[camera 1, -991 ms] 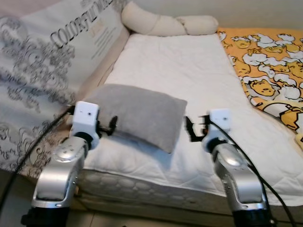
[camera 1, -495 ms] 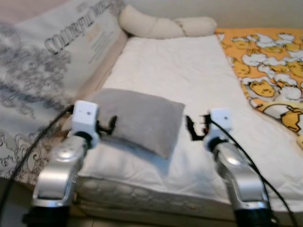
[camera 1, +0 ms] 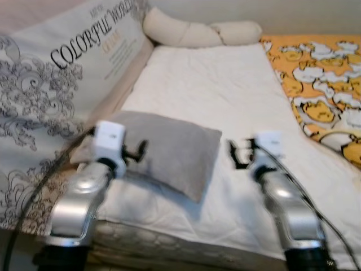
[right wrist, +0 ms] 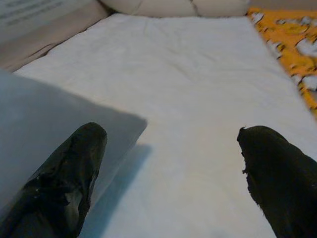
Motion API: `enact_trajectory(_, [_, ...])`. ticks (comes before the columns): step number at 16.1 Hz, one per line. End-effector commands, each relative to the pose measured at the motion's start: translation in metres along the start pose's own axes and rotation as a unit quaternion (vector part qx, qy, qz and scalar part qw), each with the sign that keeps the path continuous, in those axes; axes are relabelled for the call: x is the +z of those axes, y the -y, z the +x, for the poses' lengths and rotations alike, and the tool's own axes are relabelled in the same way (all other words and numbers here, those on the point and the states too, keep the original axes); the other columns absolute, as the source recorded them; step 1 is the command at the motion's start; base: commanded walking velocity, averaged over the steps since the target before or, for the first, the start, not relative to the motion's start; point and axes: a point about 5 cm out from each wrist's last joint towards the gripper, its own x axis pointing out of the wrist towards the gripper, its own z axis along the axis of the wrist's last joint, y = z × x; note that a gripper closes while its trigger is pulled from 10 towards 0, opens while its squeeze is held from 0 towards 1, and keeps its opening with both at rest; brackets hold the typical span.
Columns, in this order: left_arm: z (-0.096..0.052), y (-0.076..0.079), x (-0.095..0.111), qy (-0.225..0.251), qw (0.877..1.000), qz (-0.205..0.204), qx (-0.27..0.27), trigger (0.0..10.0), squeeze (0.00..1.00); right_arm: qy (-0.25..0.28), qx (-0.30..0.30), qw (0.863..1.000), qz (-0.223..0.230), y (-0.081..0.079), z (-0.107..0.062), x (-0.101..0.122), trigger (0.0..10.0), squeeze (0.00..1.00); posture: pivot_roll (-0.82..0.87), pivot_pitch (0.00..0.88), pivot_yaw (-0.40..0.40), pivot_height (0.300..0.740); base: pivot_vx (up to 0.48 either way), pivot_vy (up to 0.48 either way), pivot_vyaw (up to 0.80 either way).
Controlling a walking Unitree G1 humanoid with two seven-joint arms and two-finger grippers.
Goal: Clean up the room
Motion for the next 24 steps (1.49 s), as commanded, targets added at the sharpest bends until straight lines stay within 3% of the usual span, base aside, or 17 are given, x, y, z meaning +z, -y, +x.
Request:
enact_trajectory(1, [-0.001,-0.01,0.004,0.003,1.0,0.007,0.015,10.0,0.15,0.011,0.019,1.0,0.007,-0.012,0.003,0.006,10.0,0.0,0.06,0.0,0.057,0.74,0.296,0.0,0.0])
enact_trajectory(7, [-0.001,-0.007,0.002,-0.003,1.0,0.011,0.008,10.0,0.12,0.01,0.02,1.0,0.005,-0.012,0.003,0.005,10.0,0.0,0.05,0.0,0.058,0.74,0.196,0.0,0.0])
enact_trajectory(8, [-0.002,-0.006,0.001,-0.005,1.0,0.015,0.004,10.0,0.04,0.01,0.02,1.0,0.005,-0.012,0.003,0.006,10.0,0.0,0.05,0.0,0.058,0.74,0.0,0.0,0.0])
enact_trajectory(11, [-0.005,-0.006,0.001,-0.007,0.999,0.036,-0.011,10.0,0.0,0.007,0.033,0.999,0.007,-0.011,0.0,0.004,10.0,0.0,0.05,0.0,0.061,0.74,0.0,0.0,0.0])
enact_trajectory(13, [-0.012,-0.019,-0.001,-0.029,0.998,0.058,0.003,10.0,0.0,0.016,0.038,0.999,0.008,-0.004,0.002,0.007,10.0,0.0,0.04,0.0,0.073,0.74,0.0,0.0,0.0])
enact_trajectory(16, [-0.017,-0.026,-0.004,-0.053,0.997,0.061,0.011,10.0,0.0,0.006,0.066,0.998,-0.021,0.0,0.02,0.009,10.0,0.0,0.05,0.0,0.078,0.74,0.0,0.0,0.0])
enact_trajectory(18, [-0.021,-0.024,-0.02,-0.111,0.992,0.063,-0.024,10.0,0.0,0.004,0.076,0.996,-0.048,0.0,0.044,0.014,10.0,0.0,0.06,0.0,0.079,0.74,0.0,0.0,0.0])
enact_trajectory(20, [-0.023,-0.016,-0.041,-0.183,0.978,0.068,-0.076,10.0,0.0,-0.004,0.069,0.996,-0.05,-0.003,0.07,0.022,10.0,0.0,0.07,0.0,0.074,0.74,0.0,0.0,0.0])
enact_trajectory(22, [-0.009,-0.01,-0.05,-0.204,0.974,0.059,-0.076,10.0,0.0,-0.018,0.061,0.996,-0.068,-0.013,0.085,0.025,10.0,0.0,0.08,0.0,0.075,0.74,0.0,0.0,0.0])
enact_trajectory(24, [0.005,-0.001,-0.056,-0.22,0.97,0.051,-0.09,10.0,0.0,-0.021,0.07,0.996,-0.059,-0.022,0.09,0.022,10.0,0.0,0.07,0.0,0.08,0.74,0.0,0.0,0.0])
